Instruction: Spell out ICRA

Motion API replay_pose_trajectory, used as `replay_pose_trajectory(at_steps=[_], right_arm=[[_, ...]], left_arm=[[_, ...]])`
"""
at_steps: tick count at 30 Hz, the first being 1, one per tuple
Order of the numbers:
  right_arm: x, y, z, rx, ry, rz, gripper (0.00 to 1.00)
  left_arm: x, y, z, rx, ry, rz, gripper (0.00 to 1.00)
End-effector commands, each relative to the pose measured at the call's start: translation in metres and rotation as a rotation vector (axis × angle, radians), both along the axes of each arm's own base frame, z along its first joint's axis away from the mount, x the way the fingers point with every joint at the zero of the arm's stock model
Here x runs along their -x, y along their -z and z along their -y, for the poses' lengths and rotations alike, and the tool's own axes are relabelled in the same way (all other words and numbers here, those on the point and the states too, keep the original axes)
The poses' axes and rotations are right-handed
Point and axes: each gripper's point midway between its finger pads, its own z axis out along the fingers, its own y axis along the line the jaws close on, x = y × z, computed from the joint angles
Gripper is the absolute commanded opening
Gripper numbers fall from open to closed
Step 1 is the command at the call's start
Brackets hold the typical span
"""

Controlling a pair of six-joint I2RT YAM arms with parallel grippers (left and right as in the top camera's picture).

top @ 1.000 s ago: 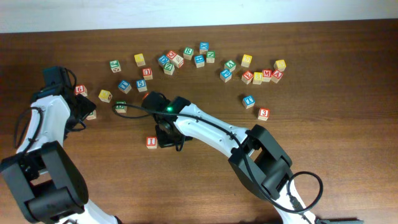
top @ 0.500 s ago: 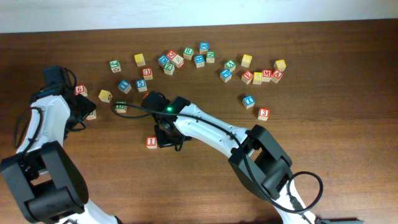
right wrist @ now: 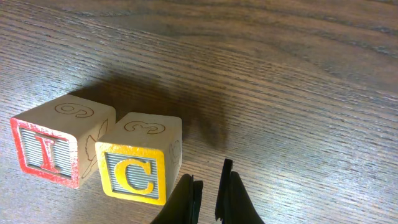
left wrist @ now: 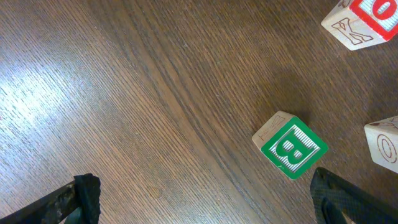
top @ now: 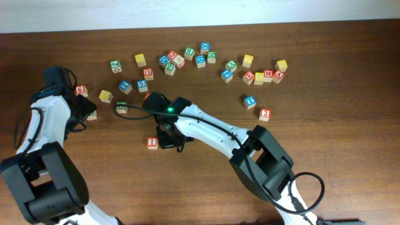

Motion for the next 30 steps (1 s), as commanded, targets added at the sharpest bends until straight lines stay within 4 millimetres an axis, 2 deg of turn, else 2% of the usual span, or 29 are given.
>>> replay_pose_trajectory(at_steps=[1, 19, 22, 27, 30], right_arm=[[0.0041, -0.0155, -0.0050, -0.032, -0.003, 0.008, 0.06], [0.0076, -0.0155, -0.0089, -0.032, -0.015, 0.014, 0.06], [0.0071, -0.0155, -0.0085, -0.030, -0.015, 0.016, 0.09], [0.0070, -0.0155, -0.0084, -0.030, -0.015, 0.016, 0.10], [0.0021, -0.0145, -0.0028, 0.002, -0.019, 0.047, 0.09]], left_arm=[[0.0007, -0.0072, -0.0010, -0.008, -0.005, 0.017, 0.99], [0.0007, -0.0072, -0.0010, -0.008, -0.005, 0.017, 0.99], [0.0007, -0.0072, -0.0010, -0.008, -0.005, 0.017, 0.99], [0.0007, -0.0072, -0.0010, -0.008, -0.005, 0.017, 0.99], [0.0007, -0.0072, -0.0010, -0.008, -0.005, 0.017, 0.99]])
